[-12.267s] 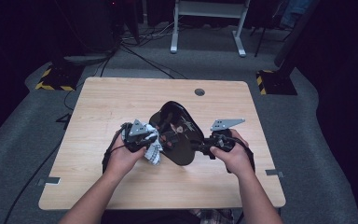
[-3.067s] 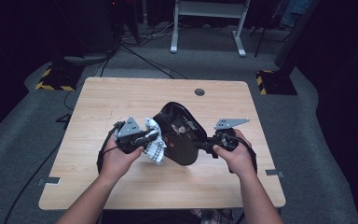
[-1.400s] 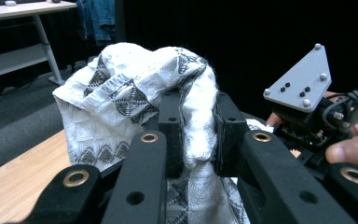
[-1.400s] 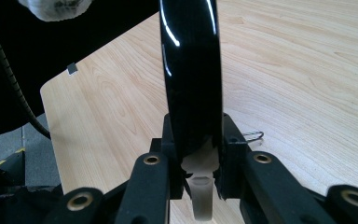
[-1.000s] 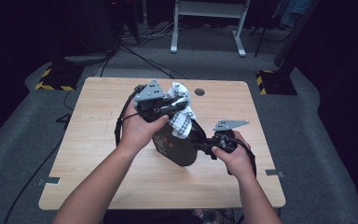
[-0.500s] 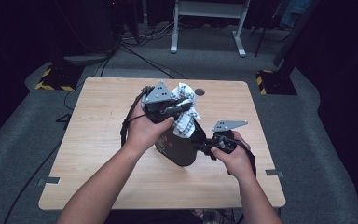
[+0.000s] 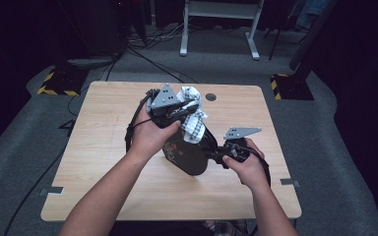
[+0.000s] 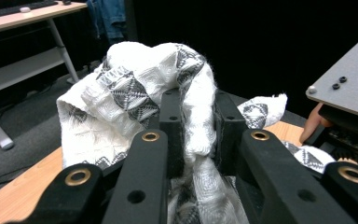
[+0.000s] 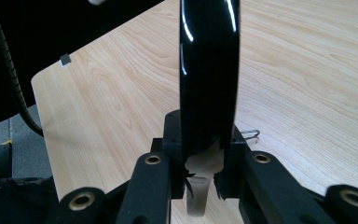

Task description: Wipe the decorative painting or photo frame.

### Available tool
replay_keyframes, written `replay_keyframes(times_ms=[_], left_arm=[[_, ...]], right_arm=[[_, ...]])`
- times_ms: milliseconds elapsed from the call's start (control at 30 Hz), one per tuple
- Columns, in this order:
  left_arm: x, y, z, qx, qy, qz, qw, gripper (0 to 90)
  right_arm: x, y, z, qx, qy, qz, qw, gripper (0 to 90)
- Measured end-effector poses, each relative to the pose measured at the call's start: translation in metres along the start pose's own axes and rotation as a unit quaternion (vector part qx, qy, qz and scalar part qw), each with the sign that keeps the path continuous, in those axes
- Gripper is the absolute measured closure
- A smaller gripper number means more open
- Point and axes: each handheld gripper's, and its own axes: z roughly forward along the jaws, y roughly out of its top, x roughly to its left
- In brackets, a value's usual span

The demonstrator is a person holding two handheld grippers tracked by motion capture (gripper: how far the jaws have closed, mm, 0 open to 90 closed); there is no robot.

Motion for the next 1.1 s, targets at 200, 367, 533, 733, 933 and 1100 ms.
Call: replay_keyframes(times_ms=[200,367,533,733,933,1100], left_arm=[[0.007,-0.004,-0.004,-0.007,0.007,-0.007,0.9999,78.2],[0.013,-0.008,-0.008,-0.008,0.017,-0.009,0.9998,78.4],[0.018,-0.010,-0.009,-0.006,0.025,-0.015,0.9995,78.3],[0.025,-0.015,-0.009,-0.005,0.037,-0.026,0.9990,78.4],[0.026,-0.017,-0.009,-0.009,0.038,-0.030,0.9988,78.5],[0.028,-0.020,-0.009,-0.009,0.045,-0.033,0.9984,78.5]], right_arm=[[0.000,0.000,0.000,0.000,0.000,-0.001,1.0000,78.2],[0.001,0.000,0.000,0.001,0.000,-0.003,1.0000,78.2],[0.001,0.000,0.000,0.001,0.000,-0.003,1.0000,78.2],[0.000,-0.001,-0.001,0.003,0.001,-0.002,1.0000,78.3],[-0.001,-0.001,-0.001,0.004,0.002,-0.001,1.0000,78.3],[-0.001,-0.001,-0.001,0.004,0.001,-0.001,1.0000,78.3]])
